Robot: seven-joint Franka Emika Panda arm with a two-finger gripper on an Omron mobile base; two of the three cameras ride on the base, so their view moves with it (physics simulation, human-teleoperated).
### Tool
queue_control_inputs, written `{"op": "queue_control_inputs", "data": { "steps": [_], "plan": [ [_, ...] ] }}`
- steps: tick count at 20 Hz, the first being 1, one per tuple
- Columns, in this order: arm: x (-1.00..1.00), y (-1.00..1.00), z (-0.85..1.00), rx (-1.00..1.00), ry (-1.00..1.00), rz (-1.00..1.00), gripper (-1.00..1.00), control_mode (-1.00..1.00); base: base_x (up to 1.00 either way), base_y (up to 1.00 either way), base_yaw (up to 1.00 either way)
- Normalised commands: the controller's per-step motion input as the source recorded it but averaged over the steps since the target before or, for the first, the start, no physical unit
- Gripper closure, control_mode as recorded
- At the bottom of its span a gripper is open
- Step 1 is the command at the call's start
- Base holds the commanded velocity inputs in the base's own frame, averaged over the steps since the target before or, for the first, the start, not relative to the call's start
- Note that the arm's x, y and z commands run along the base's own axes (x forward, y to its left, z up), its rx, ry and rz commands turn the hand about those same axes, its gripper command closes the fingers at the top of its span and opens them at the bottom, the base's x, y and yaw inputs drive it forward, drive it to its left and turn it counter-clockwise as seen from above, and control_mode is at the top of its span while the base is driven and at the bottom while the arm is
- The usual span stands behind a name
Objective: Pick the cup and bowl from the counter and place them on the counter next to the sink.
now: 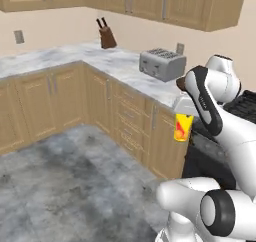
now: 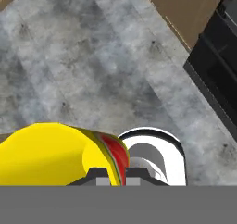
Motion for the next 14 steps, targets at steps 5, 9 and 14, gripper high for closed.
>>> {"op": "queue_control_inputs", "data": {
  "steps": [5, 9, 14],
  "plan": [
    [0.00, 0.00, 0.00, 0.00, 0.00, 0.00, 1.00, 1.00, 0.00, 0.00, 1.00],
    [0.00, 0.00, 0.00, 0.00, 0.00, 0.00, 1.00, 1.00, 0.71, -0.08, 0.55],
    [0.00, 0.00, 0.00, 0.00, 0.00, 0.00, 1.00, 1.00, 1.00, 0.13, 0.02]
  ]
}}
